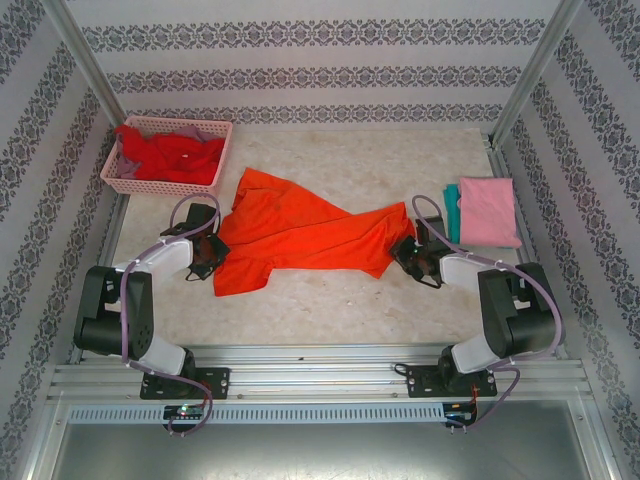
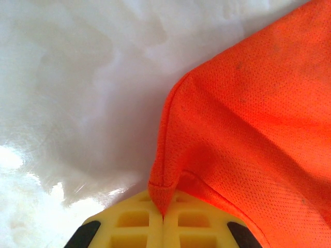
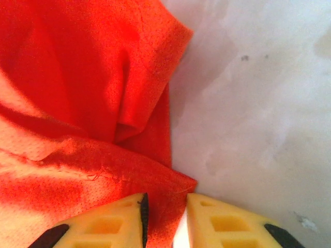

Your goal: Fold and stack the t-shirts

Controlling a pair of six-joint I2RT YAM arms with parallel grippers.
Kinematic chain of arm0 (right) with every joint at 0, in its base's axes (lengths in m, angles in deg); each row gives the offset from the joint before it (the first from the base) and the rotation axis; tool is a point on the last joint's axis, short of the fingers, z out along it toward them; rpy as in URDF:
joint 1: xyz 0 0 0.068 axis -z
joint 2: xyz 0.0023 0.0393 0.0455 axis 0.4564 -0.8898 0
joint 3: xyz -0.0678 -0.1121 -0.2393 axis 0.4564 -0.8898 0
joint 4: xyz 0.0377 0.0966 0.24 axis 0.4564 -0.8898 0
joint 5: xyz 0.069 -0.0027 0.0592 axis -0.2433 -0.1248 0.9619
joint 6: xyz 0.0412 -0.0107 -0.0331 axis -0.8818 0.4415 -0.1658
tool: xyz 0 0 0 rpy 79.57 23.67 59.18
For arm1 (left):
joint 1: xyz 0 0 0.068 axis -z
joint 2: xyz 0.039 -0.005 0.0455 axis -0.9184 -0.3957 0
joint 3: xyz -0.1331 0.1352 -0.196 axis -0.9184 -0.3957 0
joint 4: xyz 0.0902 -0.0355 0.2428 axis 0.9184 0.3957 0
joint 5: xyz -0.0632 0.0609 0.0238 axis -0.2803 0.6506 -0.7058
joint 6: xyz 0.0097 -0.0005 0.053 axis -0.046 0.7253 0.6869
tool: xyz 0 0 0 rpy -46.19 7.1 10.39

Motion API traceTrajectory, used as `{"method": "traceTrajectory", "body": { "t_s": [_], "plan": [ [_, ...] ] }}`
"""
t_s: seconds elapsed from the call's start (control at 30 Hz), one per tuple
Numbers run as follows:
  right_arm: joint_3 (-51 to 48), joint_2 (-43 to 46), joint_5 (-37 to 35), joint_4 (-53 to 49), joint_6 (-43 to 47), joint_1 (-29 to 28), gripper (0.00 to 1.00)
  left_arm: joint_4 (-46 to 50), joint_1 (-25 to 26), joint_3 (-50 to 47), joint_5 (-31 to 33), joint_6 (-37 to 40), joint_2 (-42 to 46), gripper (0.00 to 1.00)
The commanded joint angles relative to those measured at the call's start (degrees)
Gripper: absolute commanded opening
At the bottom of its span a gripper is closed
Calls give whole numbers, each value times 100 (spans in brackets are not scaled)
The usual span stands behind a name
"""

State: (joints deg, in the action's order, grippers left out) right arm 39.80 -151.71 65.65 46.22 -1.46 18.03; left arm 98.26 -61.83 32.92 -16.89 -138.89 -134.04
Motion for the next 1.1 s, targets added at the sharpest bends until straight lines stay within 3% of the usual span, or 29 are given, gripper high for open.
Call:
{"method": "traceTrajectory", "body": {
  "t_s": [0.0,0.07,0.37,0.67,0.8,1.07],
  "plan": [
    [144,-97,77,156,-55,-63,10,44,15,-78,149,-24,152,0],
    [115,-16,-3,108,-68,-61,0,45,15,-77,162,-27,169,0],
    [-235,950,-542,-58,-34,-70,0,51,6,-45,202,-18,249,0],
    [-206,2273,-1346,-901,370,-161,0,85,6,118,95,2,387,0],
    [236,3095,-1682,-1335,853,-171,0,306,6,460,51,144,763,0],
    [970,4696,-2268,-1768,1815,-347,0,1290,-39,1362,544,698,1950,0]
  ]
}}
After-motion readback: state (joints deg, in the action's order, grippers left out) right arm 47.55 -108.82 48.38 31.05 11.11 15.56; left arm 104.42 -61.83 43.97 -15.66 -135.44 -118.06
